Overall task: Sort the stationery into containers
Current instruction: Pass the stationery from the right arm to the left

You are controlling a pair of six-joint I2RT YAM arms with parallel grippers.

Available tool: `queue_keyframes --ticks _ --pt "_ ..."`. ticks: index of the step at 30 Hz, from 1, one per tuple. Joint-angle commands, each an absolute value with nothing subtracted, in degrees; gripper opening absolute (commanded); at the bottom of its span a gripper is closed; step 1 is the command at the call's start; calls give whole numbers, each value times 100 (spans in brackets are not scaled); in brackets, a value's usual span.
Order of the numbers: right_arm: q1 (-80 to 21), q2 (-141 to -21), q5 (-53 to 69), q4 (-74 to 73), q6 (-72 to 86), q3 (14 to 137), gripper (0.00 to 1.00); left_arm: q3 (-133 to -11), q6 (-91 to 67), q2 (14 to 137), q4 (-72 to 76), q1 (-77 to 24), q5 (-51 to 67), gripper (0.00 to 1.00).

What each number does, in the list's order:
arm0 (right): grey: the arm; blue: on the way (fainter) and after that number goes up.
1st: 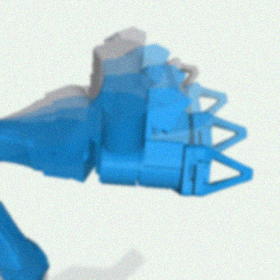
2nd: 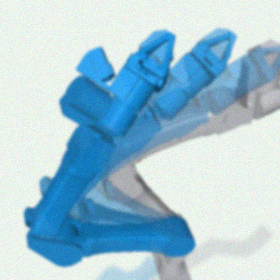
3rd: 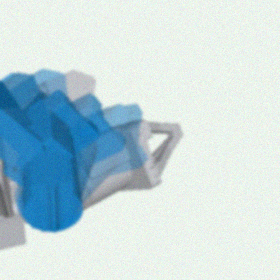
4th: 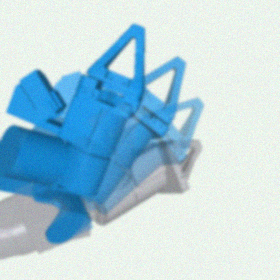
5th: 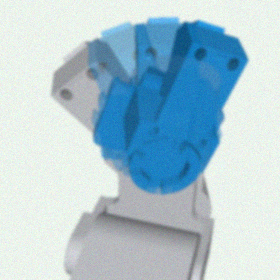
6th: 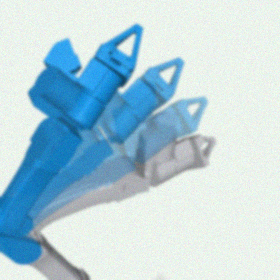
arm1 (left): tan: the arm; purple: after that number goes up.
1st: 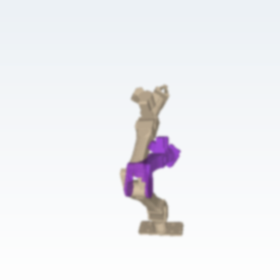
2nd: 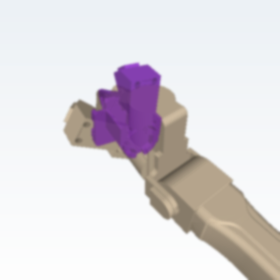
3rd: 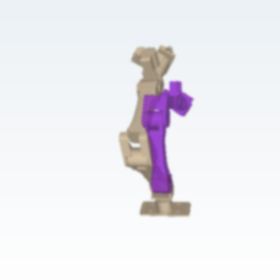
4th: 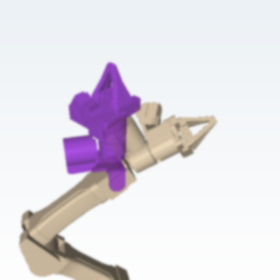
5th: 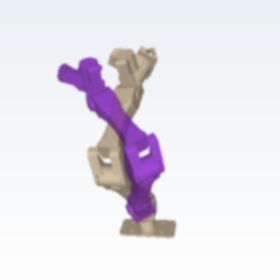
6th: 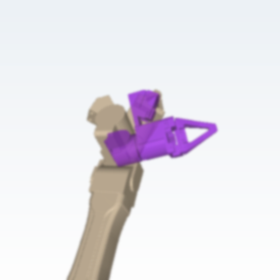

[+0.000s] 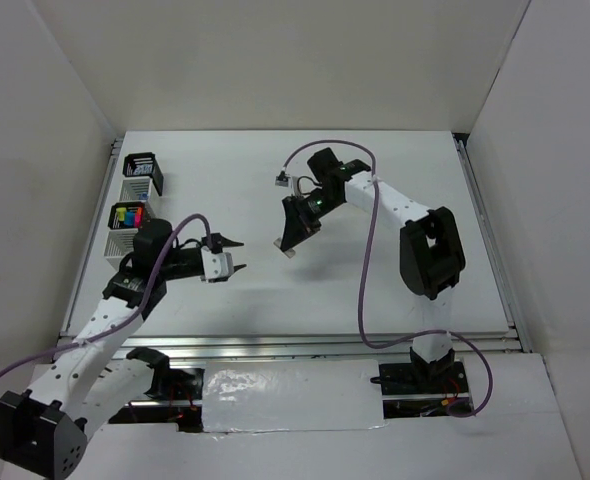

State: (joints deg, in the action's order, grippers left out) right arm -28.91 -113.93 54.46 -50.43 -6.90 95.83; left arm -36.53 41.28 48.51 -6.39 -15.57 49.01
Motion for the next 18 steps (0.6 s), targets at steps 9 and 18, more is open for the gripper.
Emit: queue_keyframes --ticks 9,18 --pt "-3322 -11065 6064 -5502 -852 9308 0 -3569 6555 5115 -422 -2179 4324 50" --pt "-3524 -11180 6179 -5730 -984 9475 0 -3823 7364 5519 -816 -2382 4280 56"
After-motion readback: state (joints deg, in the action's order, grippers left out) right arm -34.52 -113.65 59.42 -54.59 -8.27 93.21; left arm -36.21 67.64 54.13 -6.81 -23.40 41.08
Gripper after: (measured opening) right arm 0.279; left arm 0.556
